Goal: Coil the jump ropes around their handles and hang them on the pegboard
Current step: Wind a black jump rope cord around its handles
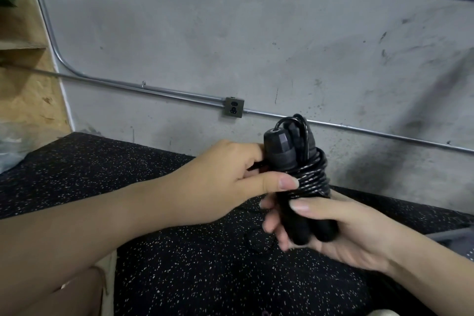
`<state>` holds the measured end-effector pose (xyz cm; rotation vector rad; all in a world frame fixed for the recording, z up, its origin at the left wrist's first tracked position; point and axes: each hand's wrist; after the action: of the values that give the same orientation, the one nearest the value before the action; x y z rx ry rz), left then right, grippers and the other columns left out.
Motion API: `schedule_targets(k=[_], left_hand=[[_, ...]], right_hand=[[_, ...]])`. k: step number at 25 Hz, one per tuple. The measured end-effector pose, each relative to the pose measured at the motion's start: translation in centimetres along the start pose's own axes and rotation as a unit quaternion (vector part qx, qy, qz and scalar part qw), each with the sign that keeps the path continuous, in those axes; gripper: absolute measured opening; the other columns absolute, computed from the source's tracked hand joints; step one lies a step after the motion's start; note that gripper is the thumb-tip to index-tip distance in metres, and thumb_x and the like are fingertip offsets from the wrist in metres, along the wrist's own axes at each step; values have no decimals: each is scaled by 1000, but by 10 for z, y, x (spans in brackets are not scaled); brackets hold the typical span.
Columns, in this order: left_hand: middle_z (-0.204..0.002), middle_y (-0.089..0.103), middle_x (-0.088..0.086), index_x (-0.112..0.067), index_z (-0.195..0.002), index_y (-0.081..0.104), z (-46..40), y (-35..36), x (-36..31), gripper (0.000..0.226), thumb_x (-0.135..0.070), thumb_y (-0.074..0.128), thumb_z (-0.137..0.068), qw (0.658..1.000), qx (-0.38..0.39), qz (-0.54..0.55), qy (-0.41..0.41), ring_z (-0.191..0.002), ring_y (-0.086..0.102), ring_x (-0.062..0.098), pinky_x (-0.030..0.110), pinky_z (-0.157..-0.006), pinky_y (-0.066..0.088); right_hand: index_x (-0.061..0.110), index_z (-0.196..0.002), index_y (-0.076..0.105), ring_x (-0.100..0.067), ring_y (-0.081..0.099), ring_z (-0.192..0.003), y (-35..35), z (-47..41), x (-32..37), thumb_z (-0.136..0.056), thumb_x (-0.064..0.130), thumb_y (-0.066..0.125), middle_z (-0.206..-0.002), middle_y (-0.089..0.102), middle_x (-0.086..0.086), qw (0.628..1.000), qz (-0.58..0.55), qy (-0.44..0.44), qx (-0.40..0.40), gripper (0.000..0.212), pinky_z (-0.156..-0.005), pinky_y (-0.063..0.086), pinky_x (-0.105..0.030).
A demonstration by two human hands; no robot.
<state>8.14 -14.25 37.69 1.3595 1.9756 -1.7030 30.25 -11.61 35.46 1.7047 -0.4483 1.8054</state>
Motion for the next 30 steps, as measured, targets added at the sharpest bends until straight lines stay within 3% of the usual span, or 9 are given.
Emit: schedule_targets(k=[2,4,8,12,17,20,24,27,30], left_hand=[[-75,69,-14,-32,-103,71,1,1,0,45,-70,53,-88,1000,9,21,6,-60,59,3,20,-61,50],[-72,67,-10,-22,-93,70,-3,3,5,65,-82,46,-84,1000,9,4,-27,-64,63,11,31,-65,53],[-53,30,-5,-18,-62,39,-6,4,8,70,-87,38,-75,991,1,-75,-112,-49,29,14,28,-48,24],[-52,28,-8,-20,-61,32,-6,6,3,63,-78,36,-86,992,-17,-84,-89,-48,27,12,28,-47,25],[-54,39,-12,-24,-69,37,-1,9,-6,49,-62,36,-101,995,-5,-82,-56,-51,35,7,23,-52,33],[-54,44,-16,-23,-73,44,3,13,-17,45,-64,48,-92,995,-25,-28,-89,-51,39,4,18,-52,34],[-53,43,-13,-23,-65,45,7,23,-24,63,-85,43,-73,994,-64,7,-86,-49,39,5,18,-54,38],[-53,43,-10,-22,-64,49,8,27,-17,66,-87,41,-68,992,-61,-16,-106,-49,39,6,23,-53,38],[-72,66,-4,-21,-84,69,4,21,6,74,-90,44,-73,994,-34,31,-94,-67,62,14,38,-75,55]], right_hand=[[2,-103,67,-23,56,-67,-2,5,2,-78,18,83,-76,59,-14,999,2,6,39,34,-66,51,-34],[7,-92,68,-22,48,-60,-2,3,1,-79,11,80,-66,51,-11,997,74,-26,-27,19,-58,46,-32],[10,-81,68,-25,44,-58,-2,-4,-3,-80,13,72,-62,49,-13,965,187,-103,-153,5,-57,42,-35],[12,-77,68,-24,46,-58,-1,-7,-5,-78,17,70,-59,52,-10,942,223,-129,-213,5,-58,41,-36],[5,-66,51,-14,39,-53,0,-9,-4,-84,10,77,-54,45,-1,884,303,-184,-303,33,-52,33,-34],[14,-62,51,-11,38,-52,5,-12,-5,-81,9,72,-52,43,-4,864,329,-215,-315,29,-48,31,-35],[28,-68,59,-6,48,-49,12,-16,-11,-80,6,67,-56,58,3,860,347,-198,-317,26,-46,39,-24],[27,-85,61,-5,60,-57,15,-15,-15,-80,22,68,-71,69,7,828,425,-149,-333,10,-57,51,-33],[30,-103,62,-5,68,-80,12,-8,-4,-74,47,71,-87,72,11,826,477,-114,-276,35,-74,56,-35]])
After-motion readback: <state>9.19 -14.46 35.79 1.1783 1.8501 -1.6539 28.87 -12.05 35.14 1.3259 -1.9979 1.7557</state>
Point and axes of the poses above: each hand's wrist, its own z-axis away from the middle knuckle, its own y-axis out of the palm, x = y × z
